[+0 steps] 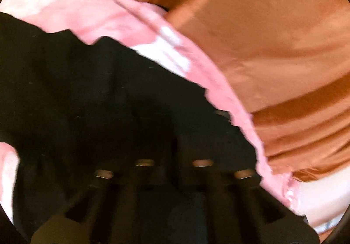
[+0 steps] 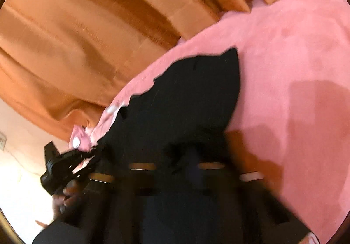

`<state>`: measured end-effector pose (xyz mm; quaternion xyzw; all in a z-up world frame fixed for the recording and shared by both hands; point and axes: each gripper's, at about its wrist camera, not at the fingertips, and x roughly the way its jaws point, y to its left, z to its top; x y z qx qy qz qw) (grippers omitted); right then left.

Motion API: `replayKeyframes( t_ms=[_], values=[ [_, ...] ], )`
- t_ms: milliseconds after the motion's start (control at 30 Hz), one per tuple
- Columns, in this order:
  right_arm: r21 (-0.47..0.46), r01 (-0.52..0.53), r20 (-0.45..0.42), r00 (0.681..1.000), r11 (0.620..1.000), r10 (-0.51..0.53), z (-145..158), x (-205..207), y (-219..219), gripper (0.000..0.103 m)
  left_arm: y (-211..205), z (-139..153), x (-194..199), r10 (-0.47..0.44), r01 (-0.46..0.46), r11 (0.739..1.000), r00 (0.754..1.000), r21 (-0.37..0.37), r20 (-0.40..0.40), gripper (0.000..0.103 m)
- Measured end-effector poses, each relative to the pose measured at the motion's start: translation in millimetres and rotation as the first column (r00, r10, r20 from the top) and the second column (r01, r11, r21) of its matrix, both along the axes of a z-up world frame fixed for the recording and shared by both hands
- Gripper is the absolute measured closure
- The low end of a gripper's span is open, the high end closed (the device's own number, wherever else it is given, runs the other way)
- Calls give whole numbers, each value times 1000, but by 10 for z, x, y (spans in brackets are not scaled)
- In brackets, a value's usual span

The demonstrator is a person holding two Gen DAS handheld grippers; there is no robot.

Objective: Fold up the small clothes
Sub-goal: 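Carry the grasped sleeve across the dress body with the right tool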

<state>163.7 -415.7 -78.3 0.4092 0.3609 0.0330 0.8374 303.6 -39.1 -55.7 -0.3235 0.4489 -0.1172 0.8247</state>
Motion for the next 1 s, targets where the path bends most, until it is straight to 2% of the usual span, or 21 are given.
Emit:
replayKeyframes(
  t_ms=[33, 100, 133, 200, 267, 333, 400, 500, 533, 567, 600, 667, 700, 733, 800, 867, 900, 933, 1000],
  values=[
    [5, 16, 34, 999, 1000, -16, 52, -50, -42, 98, 12, 70, -76, 4, -4, 1000, 999, 5, 35, 100],
    [-76, 58, 81, 995, 995, -52, 182, -188, -114, 98, -5, 147, -200, -7, 2, 998, 996, 60, 88, 100],
    [-112, 71, 74, 995, 991, -63, 169, -223, -154, 98, -33, 126, -234, -11, 3, 996, 996, 91, 92, 101],
    [-87, 73, -14, 997, 994, -74, -72, -184, -283, 98, -67, -24, -237, -18, 12, 992, 999, 129, 47, 103],
    [-37, 76, -29, 997, 996, -77, -167, -216, -362, 99, -52, -144, -254, -8, 7, 995, 1000, 104, 9, 103],
    [-90, 58, -5, 998, 994, -58, -75, -245, -316, 99, -31, -166, -305, -1, 0, 997, 1000, 82, 20, 103],
    [-140, 30, -26, 999, 990, -34, -97, -175, -238, 98, -10, -164, -345, 7, -9, 997, 1000, 79, 28, 103],
    [-77, 14, -34, 999, 997, -17, -178, -137, -243, 97, 41, -175, -327, 16, -16, 998, 1000, 54, 14, 102],
    [-60, 14, -23, 1000, 998, -15, -155, -142, -240, 91, 56, -184, -274, 23, -23, 999, 1000, 37, 3, 99],
    [-59, 16, -17, 1000, 998, -17, -137, -134, -226, 91, 75, -190, -231, 19, -19, 1000, 1000, 10, -9, 83],
    [-56, 12, -10, 1000, 998, -13, -110, -119, -206, 90, 73, -215, -147, 8, -9, 999, 1000, -37, -20, 76],
    [-44, 3, -14, 1000, 999, -4, -103, -49, -162, 82, 22, -204, -61, 12, -12, 999, 1000, -34, -22, 79],
    [-44, -1, -14, 1000, 999, 0, -97, -15, -138, 82, -16, -166, -21, -1, 0, 1000, 1000, -22, -14, 96],
    [-51, -7, -13, 1000, 999, 6, -81, 22, -111, 83, -56, -124, -8, -19, 19, 1000, 1000, -22, -1, 103],
    [-54, -14, 29, 999, 998, 15, 44, 26, -62, 95, -68, 98, -87, -20, 19, 1000, 997, 8, 71, 103],
    [-97, -28, 100, 994, 995, 37, 270, -37, 23, 97, -4, 334, -244, -13, 5, 999, 987, 48, 161, 103],
    [-133, -34, 109, 993, 991, 49, 312, -60, 62, 97, 60, 356, -325, -8, -2, 998, 985, 59, 171, 103],
    [-171, -46, 86, 994, 984, 61, 283, -52, 96, 97, 106, 319, -363, -1, -10, 998, 987, 67, 162, 103],
    [-164, -63, -33, 998, 984, 58, -10, 32, 75, 98, 201, 103, -377, 19, -32, 992, 994, 122, 103, 103]
  ],
)
